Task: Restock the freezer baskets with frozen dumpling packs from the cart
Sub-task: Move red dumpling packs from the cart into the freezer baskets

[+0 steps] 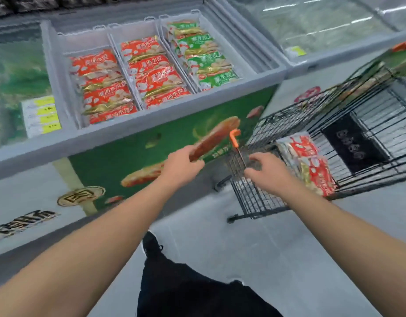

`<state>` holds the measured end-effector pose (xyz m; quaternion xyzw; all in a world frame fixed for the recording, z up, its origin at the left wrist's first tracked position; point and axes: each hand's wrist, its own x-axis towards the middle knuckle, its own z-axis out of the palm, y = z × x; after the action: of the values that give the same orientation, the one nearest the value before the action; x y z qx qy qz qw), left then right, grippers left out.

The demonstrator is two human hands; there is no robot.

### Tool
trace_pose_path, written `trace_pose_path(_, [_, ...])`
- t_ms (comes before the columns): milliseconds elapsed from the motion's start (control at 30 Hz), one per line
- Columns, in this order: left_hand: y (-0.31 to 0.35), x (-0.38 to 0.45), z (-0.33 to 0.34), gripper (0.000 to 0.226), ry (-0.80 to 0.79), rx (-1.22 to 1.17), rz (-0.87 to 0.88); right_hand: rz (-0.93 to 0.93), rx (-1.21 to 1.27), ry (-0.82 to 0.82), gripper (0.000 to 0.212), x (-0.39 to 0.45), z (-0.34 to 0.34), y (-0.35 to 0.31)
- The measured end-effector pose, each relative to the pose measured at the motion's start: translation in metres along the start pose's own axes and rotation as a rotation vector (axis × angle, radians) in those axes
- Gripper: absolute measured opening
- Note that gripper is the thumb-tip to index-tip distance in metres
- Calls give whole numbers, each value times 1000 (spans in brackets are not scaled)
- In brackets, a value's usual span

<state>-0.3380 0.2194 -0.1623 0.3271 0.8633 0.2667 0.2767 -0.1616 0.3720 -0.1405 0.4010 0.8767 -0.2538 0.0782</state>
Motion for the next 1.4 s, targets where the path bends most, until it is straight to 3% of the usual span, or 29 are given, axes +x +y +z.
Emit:
trace_pose_path(200, [80,-30,99,57,-68,12,37,114,79,20,49,-54,-27,131])
trace_pose_path(467, [159,-5,174,55,-173,16,77,184,162,39,45,-50,-58,216])
trace_pose_path(1067, [238,137,294,56,-426,7,-25,317,62,-153,46,85,-89,346])
trace_pose_path(1400, [250,208,377,53,-373,-23,-271,196,-13,-427,50,201,-52,444])
